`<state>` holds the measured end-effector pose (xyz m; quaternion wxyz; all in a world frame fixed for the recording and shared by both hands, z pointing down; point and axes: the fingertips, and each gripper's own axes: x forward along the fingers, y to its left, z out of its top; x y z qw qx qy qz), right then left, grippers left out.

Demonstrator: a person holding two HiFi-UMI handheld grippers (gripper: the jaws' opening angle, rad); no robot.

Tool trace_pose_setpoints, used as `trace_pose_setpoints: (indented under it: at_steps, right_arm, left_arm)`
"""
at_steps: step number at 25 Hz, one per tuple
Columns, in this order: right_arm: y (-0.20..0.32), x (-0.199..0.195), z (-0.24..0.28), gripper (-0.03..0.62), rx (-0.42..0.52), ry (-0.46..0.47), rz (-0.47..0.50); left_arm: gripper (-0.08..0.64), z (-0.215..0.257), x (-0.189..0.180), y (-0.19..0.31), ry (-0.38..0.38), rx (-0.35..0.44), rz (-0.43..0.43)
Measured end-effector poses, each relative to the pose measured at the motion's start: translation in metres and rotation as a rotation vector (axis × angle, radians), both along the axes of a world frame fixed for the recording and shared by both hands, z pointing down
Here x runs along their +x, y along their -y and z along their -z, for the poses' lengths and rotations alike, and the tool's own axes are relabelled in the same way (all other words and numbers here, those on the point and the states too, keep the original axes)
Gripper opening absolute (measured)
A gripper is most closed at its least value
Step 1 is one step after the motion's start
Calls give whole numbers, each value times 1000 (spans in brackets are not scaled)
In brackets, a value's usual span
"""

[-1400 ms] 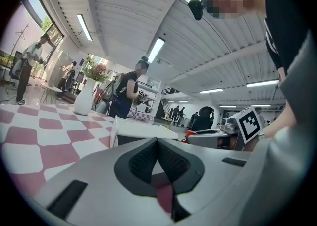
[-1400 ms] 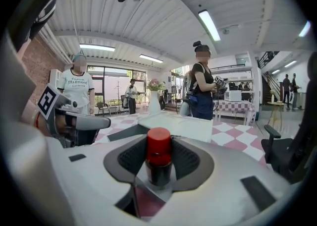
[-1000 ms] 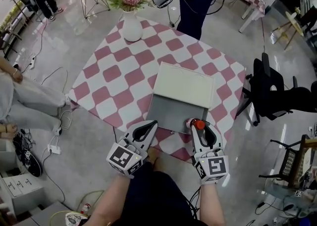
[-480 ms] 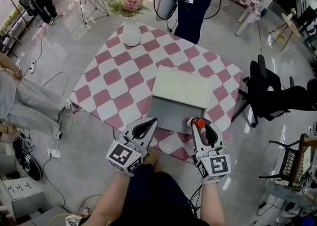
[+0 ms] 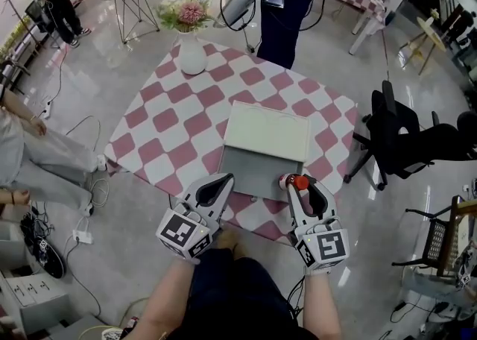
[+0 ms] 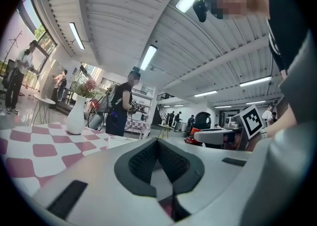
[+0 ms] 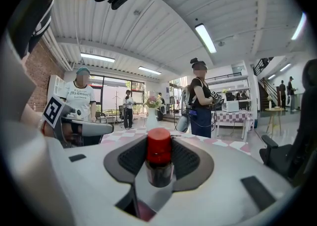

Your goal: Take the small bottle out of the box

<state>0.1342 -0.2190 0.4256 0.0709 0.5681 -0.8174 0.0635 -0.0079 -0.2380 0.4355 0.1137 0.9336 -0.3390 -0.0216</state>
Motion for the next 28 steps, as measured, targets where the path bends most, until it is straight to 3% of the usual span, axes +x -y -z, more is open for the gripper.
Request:
trace_pose_setpoints:
  at_steps: [28]
  right_arm:
    - [-14,1,63,146,95,-14,33]
  left_arm:
    - [1,63,-8,2,-37,91,31]
